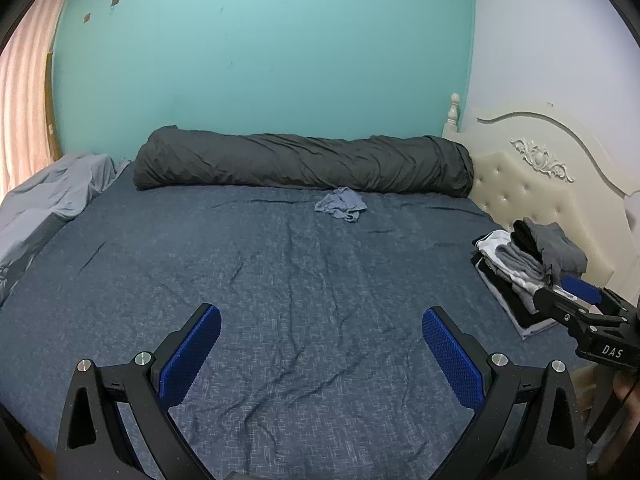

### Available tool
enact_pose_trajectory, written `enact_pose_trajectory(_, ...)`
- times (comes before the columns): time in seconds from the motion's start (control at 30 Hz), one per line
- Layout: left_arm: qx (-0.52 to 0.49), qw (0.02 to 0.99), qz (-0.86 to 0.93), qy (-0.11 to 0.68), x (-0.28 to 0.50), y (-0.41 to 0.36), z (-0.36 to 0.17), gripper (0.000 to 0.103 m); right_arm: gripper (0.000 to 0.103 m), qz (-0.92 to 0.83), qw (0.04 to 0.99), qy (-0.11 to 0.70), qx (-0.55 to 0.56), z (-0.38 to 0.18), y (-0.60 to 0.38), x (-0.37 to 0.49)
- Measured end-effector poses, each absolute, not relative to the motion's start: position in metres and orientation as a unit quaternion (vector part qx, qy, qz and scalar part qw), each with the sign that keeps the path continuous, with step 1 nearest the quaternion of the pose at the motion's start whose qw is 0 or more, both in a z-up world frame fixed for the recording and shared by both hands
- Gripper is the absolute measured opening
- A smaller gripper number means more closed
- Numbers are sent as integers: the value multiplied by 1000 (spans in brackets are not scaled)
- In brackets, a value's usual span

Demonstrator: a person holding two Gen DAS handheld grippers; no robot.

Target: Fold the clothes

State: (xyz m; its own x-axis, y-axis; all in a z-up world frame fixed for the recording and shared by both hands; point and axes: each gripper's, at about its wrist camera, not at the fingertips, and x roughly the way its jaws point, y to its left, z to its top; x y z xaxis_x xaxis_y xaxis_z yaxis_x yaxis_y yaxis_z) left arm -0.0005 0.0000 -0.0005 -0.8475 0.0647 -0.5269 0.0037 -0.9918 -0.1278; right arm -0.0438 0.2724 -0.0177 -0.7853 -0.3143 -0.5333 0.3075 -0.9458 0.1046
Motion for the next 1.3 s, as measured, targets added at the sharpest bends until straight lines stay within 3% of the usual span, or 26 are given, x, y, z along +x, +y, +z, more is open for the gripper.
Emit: enact_pose_trajectory(1.3, -272, 16, 961, -48, -7, 15, 1, 103, 102, -947, 159, -5, 279, -9, 275, -45)
